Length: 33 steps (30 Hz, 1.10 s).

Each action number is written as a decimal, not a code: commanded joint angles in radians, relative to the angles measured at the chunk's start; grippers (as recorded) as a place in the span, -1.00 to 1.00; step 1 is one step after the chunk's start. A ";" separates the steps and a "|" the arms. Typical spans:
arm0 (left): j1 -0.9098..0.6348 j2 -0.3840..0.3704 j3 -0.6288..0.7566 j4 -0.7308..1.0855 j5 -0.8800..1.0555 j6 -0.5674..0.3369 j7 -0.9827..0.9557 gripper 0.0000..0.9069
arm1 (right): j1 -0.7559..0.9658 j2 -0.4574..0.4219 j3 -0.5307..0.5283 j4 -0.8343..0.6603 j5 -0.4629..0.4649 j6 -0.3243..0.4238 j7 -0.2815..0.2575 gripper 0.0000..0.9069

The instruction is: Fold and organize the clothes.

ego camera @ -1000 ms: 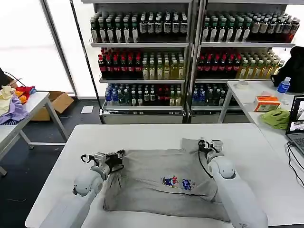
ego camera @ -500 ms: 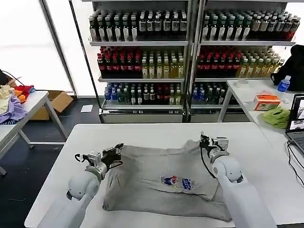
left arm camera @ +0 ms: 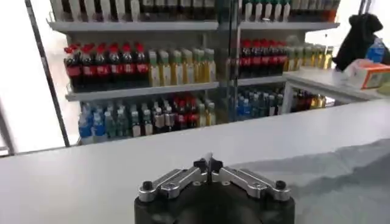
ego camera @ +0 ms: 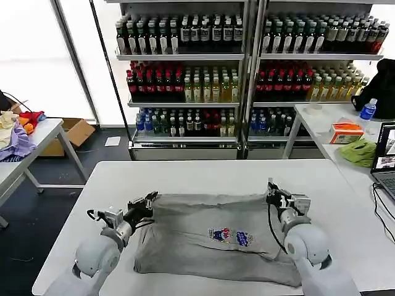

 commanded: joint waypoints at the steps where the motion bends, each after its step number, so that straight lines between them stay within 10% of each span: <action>1: 0.132 0.009 -0.010 -0.053 0.047 -0.006 0.013 -1.00 | -0.267 -0.004 0.100 0.140 -0.017 -0.001 0.034 -1.00; 28: 0.189 0.010 -0.004 -0.043 0.129 -0.003 0.034 -0.98 | -0.449 0.040 0.040 0.162 -0.162 0.047 0.084 -1.00; 29: 0.193 0.008 -0.004 -0.051 0.139 -0.005 0.034 0.73 | -0.446 0.042 0.038 0.155 -0.166 0.050 0.087 -1.00; 31: 0.197 0.002 -0.005 -0.060 0.157 -0.006 0.033 1.00 | -0.441 0.046 0.034 0.140 -0.176 0.055 0.085 -1.00; 33: 0.198 -0.004 -0.007 -0.069 0.169 -0.012 0.030 1.00 | -0.438 0.048 0.029 0.128 -0.183 0.056 0.084 -0.56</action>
